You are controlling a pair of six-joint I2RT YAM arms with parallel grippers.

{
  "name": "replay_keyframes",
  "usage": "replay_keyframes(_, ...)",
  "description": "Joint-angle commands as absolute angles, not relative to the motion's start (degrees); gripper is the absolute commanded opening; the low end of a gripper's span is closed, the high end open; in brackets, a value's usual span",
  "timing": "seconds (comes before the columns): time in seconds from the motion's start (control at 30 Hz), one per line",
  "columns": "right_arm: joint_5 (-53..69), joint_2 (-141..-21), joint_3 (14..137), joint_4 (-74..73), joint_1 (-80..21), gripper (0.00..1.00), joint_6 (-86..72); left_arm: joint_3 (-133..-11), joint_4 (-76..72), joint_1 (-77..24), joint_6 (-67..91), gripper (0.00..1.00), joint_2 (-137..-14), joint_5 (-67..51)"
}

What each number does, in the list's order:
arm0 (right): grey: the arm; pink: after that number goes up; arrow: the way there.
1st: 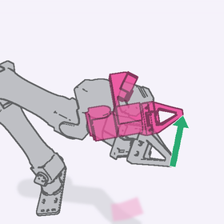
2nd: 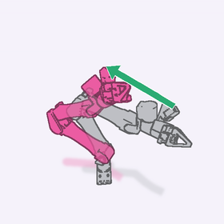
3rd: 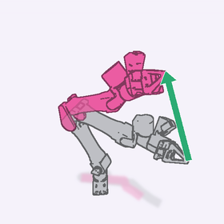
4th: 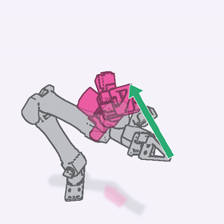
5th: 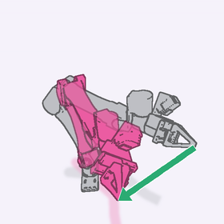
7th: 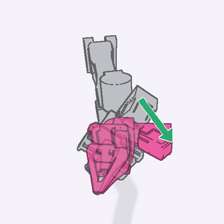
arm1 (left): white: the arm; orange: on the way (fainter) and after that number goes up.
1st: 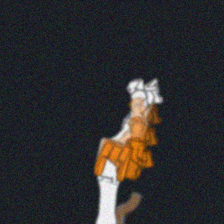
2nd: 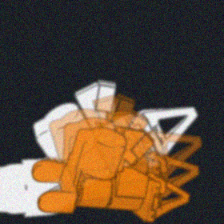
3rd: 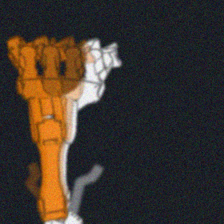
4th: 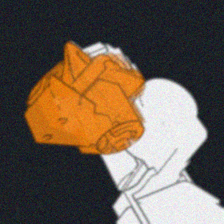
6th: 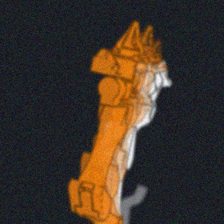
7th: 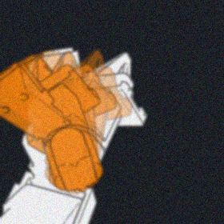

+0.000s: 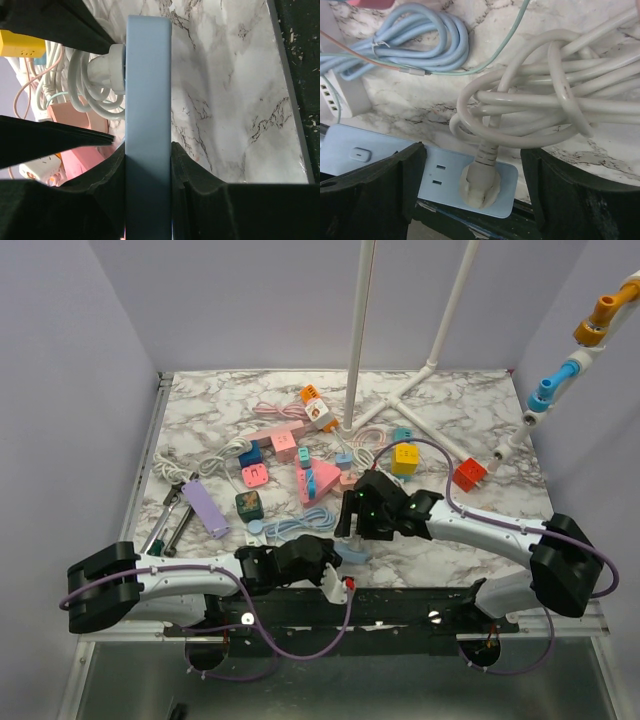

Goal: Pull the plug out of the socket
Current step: Remove the socket from the socket.

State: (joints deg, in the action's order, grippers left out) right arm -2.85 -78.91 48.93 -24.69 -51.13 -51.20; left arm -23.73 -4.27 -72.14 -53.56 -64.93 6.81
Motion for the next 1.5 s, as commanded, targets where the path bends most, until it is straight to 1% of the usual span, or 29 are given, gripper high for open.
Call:
replay_keyframes(0.0, -4.29, -80.73, 48.61, -25.36, -53.04, 0.82, -52.58, -27.55, -5.37, -70.79, -52.84, 0.00, -65.80, 5.36)
replay_keyframes(0.13, -6.28, -79.09, 48.48, -26.84, -53.78, 0.80, -52.97, -28.19, -5.28, -70.31, -52.90, 0.00, -66.42, 5.27)
replay_keyframes(0.2, -6.50, -79.13, 48.31, -26.10, -53.88, 0.77, -53.31, -28.54, -5.27, -70.31, -52.91, 0.00, -66.61, 5.13)
replay_keyframes(0.43, -6.94, -83.09, 46.97, -21.36, -54.41, 0.61, -54.71, -29.43, -4.14, -70.31, -52.67, 0.00, -66.46, 6.01)
replay_keyframes(0.5, -7.94, -83.07, 46.96, -21.09, -54.40, 0.52, -55.10, -29.61, -3.50, -70.23, -52.48, 0.00, -66.19, 6.08)
replay_keyframes(0.57, -10.05, -82.30, 47.78, -22.34, -54.40, 0.37, -55.35, -29.53, -3.18, -70.22, -52.23, 0.00, -66.08, 5.85)
replay_keyframes(0.6, -11.56, -81.66, 48.65, -23.29, -54.43, 0.27, -54.92, -29.49, -3.03, -70.25, -52.15, 0.00, -66.01, 5.56)
replay_keyframes(0.67, -14.98, -80.63, 50.71, -26.24, -54.32, 0.03, -53.96, -29.20, -2.64, -70.22, -52.12, 0.00, -66.00, 5.06)
replay_keyframes(0.7, -16.36, -80.08, 51.64, -27.64, -54.24, 0.01, -53.37, -29.10, -2.72, -70.23, -52.16, 0.00, -65.92, 5.08)
replay_keyframes(0.87, -16.89, -78.82, 54.40, -29.79, -50.09, 0.01, -50.78, -30.53, -0.09, -70.23, -51.64, 0.00, -64.98, 3.69)
replay_keyframes(1.0, -15.15, -78.64, 55.14, -29.44, -47.14, 0.01, -49.13, -32.10, 7.43, -70.31, -50.18, 0.00, -64.21, 0.39)
replay_keyframes(1.17, -15.06, -79.42, 55.57, -29.29, -46.85, 0.01, -48.30, -34.21, 15.17, -70.40, -49.92, 0.00, -63.90, -5.43)
replay_keyframes(1.33, -15.89, -79.63, 55.03, -28.69, -46.85, 0.01, -48.38, -33.29, 14.31, -71.13, -51.32, 0.00, -63.59, -5.41)
replay_keyframes(1.47, -19.49, -79.75, 53.73, -29.99, -46.15, 0.01, -47.46, -34.95, 12.06, -71.10, -49.25, 0.00, -64.41, -3.88)
